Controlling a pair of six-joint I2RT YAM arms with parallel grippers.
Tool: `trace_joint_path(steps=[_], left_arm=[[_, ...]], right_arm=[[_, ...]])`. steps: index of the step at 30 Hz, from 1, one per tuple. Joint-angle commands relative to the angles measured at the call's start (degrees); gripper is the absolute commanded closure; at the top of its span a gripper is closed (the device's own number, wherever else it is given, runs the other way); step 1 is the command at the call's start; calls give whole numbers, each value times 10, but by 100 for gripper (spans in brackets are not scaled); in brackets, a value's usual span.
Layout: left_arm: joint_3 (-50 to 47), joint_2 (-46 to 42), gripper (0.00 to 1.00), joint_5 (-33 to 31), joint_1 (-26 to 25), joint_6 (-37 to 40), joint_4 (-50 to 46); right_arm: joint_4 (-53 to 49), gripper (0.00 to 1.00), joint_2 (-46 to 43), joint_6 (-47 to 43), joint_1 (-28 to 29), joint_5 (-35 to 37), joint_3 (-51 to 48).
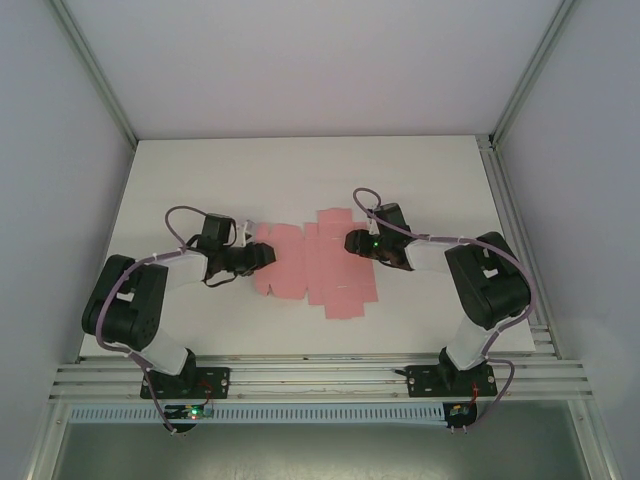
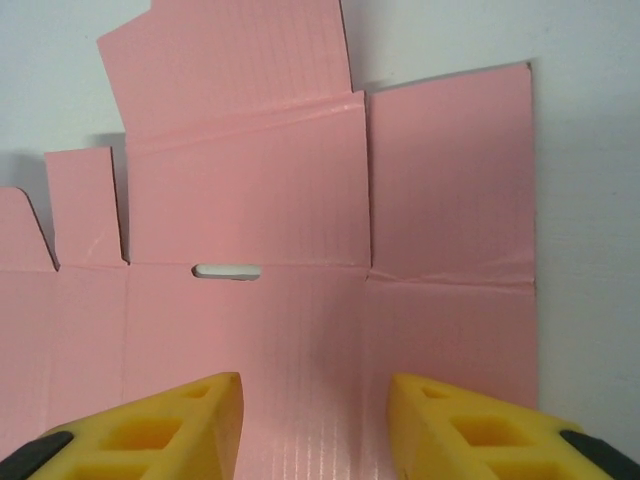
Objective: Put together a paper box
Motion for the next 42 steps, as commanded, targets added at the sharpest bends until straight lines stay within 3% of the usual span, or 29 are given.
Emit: trace_joint_path(steps=[1,4,6,8,14,19,21,25,30,36,38,42], left_arm=[[9,-17,99,23,-5,2,46],[6,-69,100,15,-5,30,49],[-4,-114,100,41,-4,51,76],[-17,-161,100,65,-5,66,108],[-58,-314,100,100,-9,75,175],[-72,-416,100,137,-19,56,200],[-73,-456,100,114,-32,80,163],[-92,-514,100,50,-42,81,145],[-105,-537,100,2,-43,55,150],[-117,-539,100,-34,-43,44,148],[-124,-542,100,-53,-43,39,148],[-133,-544,100,-89,-43,27,143]], right_arm=[[-56,49,-15,-13,-6,-4,-28],[-70,35,-87,-44,-16,-14,-25],[-69,17,-147,-65,-29,-31,-32],[-50,9,-198,-85,-53,-73,-49],[99,5,-316,-90,-123,-285,-140],[173,5,-347,-113,-146,-369,-178],[212,6,-350,-101,-149,-391,-187],[280,19,-357,-75,-146,-460,-202],[309,46,-403,-74,-128,-473,-219],[214,69,-484,-123,-119,-439,-206],[186,85,-502,-137,-119,-440,-201],[179,100,-516,-143,-117,-447,-198]])
